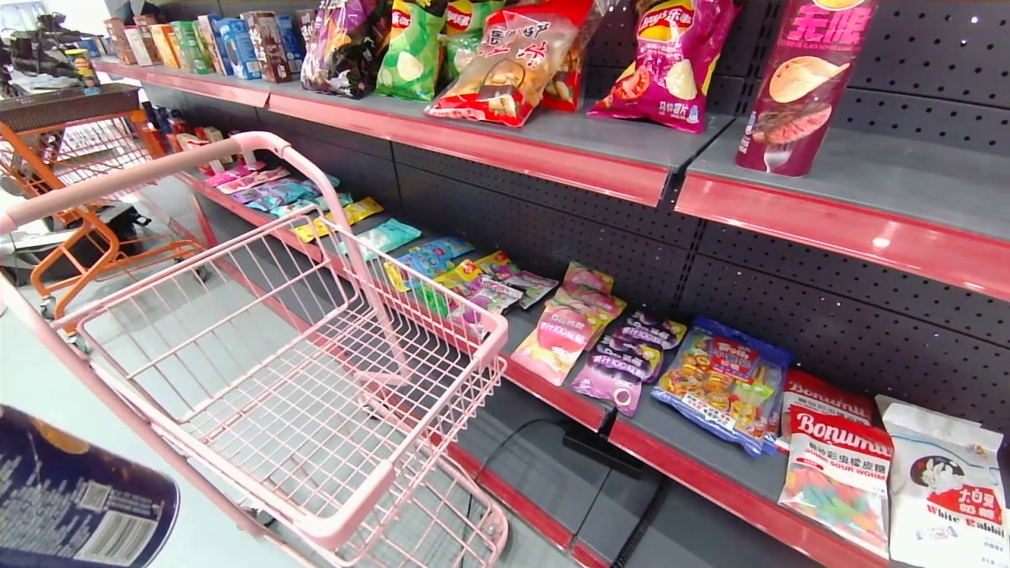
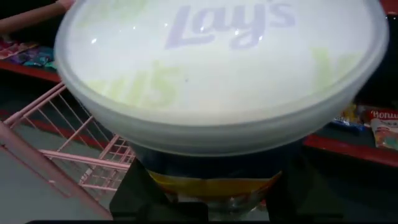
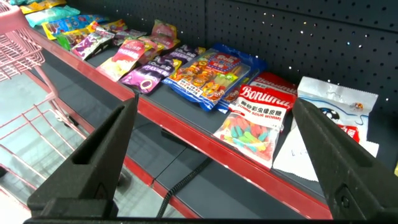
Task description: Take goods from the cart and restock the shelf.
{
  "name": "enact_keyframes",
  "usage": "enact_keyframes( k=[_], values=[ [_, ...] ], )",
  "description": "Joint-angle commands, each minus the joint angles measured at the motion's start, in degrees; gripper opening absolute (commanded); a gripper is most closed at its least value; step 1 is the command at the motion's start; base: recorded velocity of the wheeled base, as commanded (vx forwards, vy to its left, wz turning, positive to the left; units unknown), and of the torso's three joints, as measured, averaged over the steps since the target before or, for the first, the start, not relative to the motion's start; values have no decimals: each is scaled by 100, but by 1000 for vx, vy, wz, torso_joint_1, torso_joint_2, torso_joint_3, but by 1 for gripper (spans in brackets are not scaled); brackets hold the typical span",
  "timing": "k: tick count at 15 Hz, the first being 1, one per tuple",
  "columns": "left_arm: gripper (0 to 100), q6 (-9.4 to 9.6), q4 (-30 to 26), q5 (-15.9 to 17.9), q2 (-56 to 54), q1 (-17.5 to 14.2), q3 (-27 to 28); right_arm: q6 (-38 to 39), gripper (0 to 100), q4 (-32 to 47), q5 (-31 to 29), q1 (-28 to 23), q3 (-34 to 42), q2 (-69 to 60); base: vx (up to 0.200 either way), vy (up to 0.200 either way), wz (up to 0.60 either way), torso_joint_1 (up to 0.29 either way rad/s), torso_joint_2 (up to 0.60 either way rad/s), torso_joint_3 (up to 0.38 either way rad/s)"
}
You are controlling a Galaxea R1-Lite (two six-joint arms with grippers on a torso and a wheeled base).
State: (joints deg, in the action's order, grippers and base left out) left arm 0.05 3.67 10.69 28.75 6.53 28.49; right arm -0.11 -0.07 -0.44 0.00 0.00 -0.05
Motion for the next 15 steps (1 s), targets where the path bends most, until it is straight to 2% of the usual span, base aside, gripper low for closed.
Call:
enact_keyframes(
  k=[1, 4, 12, 15],
  values=[
    [0, 13, -121, 21, -686, 6, -221, -7, 100, -1, 0, 0, 0, 5, 0, 0, 0, 0, 0, 0],
    [0, 13, -534, 38, -932, 15, -265, -15, 100, -1, 0, 9, 0, 5, 0, 0, 0, 0, 0, 0],
    [0, 30, -675, -6, -950, -3, -265, -15, 100, -1, 0, 0, 0, 5, 0, 0, 0, 0, 0, 0],
    [0, 162, -701, 3, -985, -3, -274, -15, 100, -1, 0, 0, 0, 5, 0, 0, 0, 31, -181, -142]
  ],
)
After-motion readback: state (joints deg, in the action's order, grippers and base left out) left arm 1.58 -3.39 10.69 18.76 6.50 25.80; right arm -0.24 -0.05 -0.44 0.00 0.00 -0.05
